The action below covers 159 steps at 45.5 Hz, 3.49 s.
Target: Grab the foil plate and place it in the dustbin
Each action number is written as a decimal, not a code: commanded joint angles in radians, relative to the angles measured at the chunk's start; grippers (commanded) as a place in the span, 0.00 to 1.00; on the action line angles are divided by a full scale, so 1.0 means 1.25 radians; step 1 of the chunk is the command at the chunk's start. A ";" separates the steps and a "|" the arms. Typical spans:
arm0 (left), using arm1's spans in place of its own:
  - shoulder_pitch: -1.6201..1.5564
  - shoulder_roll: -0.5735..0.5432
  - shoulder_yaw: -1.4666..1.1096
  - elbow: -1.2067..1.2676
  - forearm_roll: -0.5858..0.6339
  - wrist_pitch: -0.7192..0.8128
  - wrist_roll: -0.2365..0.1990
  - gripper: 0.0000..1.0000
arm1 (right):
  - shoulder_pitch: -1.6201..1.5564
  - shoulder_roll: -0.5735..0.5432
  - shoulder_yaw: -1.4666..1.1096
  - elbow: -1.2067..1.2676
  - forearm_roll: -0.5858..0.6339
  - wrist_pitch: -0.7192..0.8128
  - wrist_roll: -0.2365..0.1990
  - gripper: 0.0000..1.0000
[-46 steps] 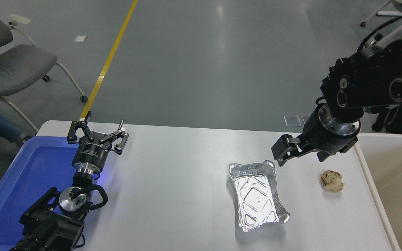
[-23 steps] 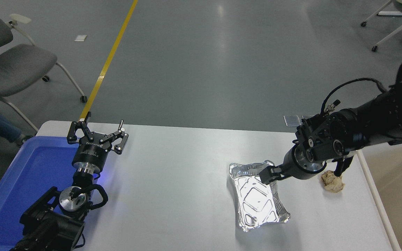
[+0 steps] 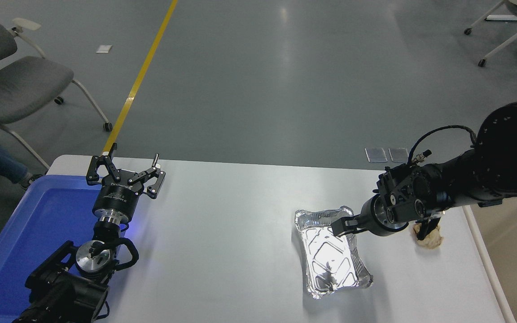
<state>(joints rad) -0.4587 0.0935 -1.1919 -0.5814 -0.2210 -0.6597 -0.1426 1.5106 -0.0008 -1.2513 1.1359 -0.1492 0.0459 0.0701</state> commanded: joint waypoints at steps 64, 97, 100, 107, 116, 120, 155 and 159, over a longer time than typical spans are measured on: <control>0.000 0.000 0.000 0.000 0.000 0.001 0.000 0.99 | -0.201 0.001 -0.016 -0.176 -0.010 -0.029 -0.003 0.00; 0.000 0.000 0.000 0.000 0.000 0.001 0.000 0.99 | -0.020 0.001 -0.003 0.015 -0.008 -0.020 0.002 0.00; 0.000 0.000 0.000 0.000 0.000 0.000 0.000 0.99 | 0.034 0.001 -0.002 0.072 -0.010 -0.018 0.004 0.00; 0.000 0.000 0.000 0.000 0.000 0.000 0.000 0.99 | 0.168 0.001 -0.003 0.188 -0.011 -0.004 0.005 0.00; 0.000 0.000 0.000 0.000 0.000 0.000 0.000 0.99 | 0.360 -0.004 -0.005 0.312 -0.010 0.060 0.005 0.00; 0.000 0.000 0.000 0.000 0.000 0.000 0.000 0.99 | 0.439 -0.009 -0.009 0.337 -0.010 0.110 0.004 0.00; 0.000 0.000 0.000 0.000 0.000 0.000 0.000 0.99 | 0.805 -0.178 -0.043 0.325 -0.023 0.444 0.000 0.00; 0.000 0.000 0.000 0.000 0.000 0.000 0.000 0.99 | 0.797 -0.236 -0.085 0.284 -0.019 0.430 0.000 0.00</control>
<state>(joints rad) -0.4587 0.0936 -1.1919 -0.5814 -0.2209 -0.6597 -0.1427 2.4702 -0.1668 -1.2877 1.5479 -0.1768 0.5635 0.0731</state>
